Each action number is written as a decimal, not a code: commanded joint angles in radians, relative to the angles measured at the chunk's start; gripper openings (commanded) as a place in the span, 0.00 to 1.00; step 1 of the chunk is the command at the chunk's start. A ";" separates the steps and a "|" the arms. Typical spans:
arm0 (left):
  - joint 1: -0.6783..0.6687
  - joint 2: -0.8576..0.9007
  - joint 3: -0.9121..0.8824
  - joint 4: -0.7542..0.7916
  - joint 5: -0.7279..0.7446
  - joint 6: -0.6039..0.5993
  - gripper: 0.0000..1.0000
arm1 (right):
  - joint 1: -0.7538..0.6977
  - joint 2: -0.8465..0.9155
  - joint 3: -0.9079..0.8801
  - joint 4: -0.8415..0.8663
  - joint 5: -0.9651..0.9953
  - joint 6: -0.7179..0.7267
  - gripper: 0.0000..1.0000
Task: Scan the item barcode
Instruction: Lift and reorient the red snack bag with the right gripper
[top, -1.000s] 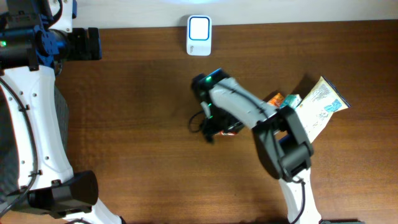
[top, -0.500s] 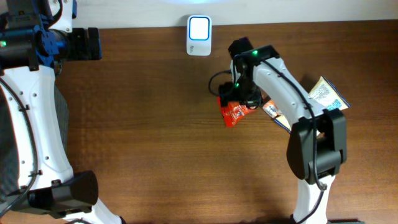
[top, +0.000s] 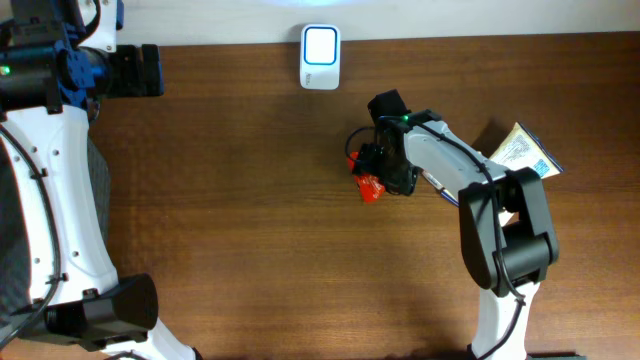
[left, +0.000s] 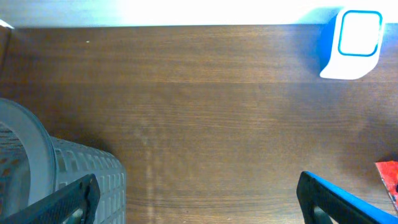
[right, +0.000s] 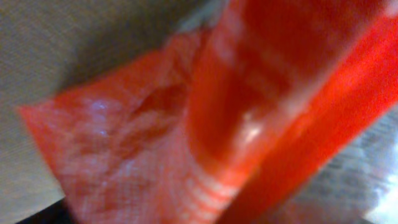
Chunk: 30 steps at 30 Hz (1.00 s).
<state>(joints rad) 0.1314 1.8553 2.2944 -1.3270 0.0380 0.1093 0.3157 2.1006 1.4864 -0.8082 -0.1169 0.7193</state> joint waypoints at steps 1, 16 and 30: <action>0.007 0.002 -0.002 0.001 0.008 0.013 0.99 | 0.003 0.000 -0.027 0.017 0.005 0.017 0.80; 0.007 0.002 -0.002 0.001 0.008 0.013 0.99 | 0.077 0.000 0.194 -0.179 -0.319 -0.755 0.04; 0.007 0.002 -0.002 0.001 0.008 0.013 0.99 | 0.262 0.000 0.364 -0.390 0.119 -1.044 0.78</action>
<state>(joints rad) 0.1314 1.8553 2.2944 -1.3277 0.0383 0.1093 0.6041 2.1086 1.8400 -1.2201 -0.0570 -0.3588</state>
